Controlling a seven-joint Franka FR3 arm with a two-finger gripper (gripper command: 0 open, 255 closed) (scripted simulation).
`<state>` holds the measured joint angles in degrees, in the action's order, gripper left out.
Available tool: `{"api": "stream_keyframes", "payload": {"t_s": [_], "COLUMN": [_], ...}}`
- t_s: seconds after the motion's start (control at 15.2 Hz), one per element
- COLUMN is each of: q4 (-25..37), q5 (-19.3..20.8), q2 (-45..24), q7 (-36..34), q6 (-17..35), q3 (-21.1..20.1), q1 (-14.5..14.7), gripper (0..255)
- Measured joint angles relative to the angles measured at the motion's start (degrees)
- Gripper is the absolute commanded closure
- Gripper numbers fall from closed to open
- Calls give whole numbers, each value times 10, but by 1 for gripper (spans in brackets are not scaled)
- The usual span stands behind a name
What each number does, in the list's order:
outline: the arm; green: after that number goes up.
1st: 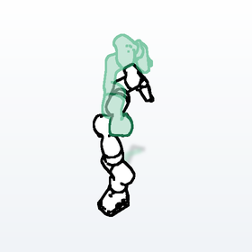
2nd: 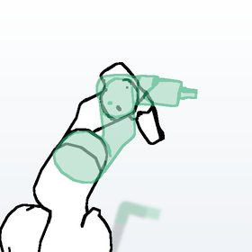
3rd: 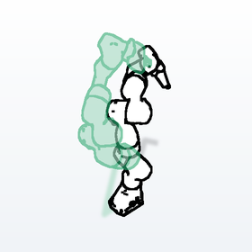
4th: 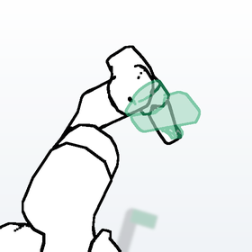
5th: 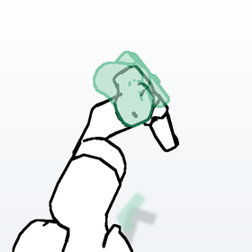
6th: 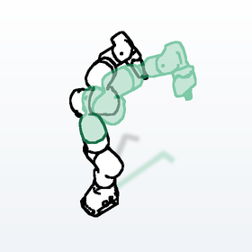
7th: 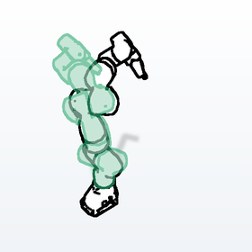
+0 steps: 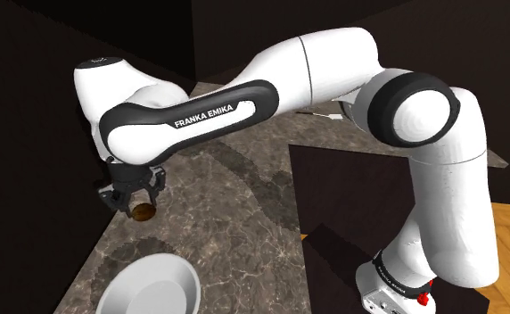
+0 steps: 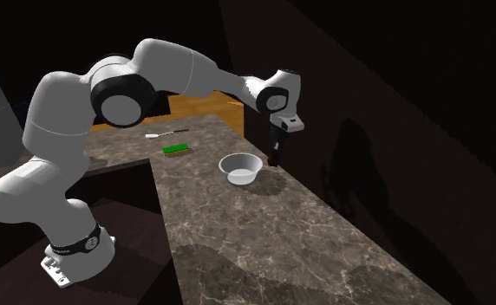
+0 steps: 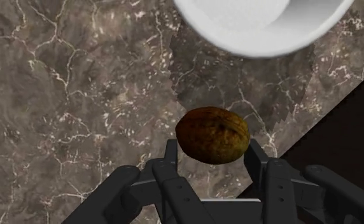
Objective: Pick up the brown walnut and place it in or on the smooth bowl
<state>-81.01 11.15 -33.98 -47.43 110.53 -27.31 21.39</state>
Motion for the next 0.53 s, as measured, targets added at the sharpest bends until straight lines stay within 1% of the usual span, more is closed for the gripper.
{"api": "stream_keyframes", "payload": {"t_s": [0.26, 0.53], "q4": [-76, -122], "q5": [-12, -19], "q2": [49, 79], "q7": [-31, -72], "q6": [29, 48], "q3": [-16, -31], "q1": [6, 27], "gripper": [255, 255]}}
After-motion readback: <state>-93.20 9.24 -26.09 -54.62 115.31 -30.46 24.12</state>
